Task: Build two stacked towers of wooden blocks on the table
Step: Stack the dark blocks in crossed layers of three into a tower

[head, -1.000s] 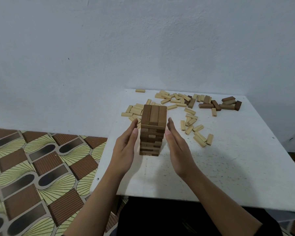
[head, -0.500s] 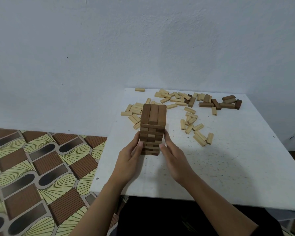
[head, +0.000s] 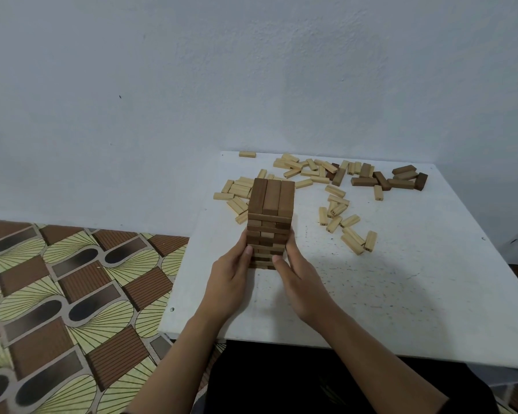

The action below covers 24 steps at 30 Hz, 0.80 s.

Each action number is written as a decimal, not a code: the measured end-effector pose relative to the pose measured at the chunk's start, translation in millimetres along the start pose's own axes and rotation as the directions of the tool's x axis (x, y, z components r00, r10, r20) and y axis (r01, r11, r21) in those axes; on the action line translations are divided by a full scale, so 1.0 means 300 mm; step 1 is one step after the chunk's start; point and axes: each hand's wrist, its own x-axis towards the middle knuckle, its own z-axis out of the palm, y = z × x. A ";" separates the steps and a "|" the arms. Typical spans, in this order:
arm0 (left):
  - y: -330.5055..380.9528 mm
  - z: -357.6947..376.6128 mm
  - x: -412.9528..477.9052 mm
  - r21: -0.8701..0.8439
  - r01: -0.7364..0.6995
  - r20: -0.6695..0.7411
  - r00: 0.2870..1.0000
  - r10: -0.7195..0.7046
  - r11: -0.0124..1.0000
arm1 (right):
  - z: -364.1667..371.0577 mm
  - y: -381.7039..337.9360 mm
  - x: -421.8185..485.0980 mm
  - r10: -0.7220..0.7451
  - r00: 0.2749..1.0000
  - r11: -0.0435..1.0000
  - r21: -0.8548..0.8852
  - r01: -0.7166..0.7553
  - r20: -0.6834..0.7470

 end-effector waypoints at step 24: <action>-0.009 -0.004 0.001 0.060 -0.027 0.005 1.000 0.027 0.998 | 0.007 -0.002 0.002 0.008 1.000 1.000 -0.007 -0.008 -0.005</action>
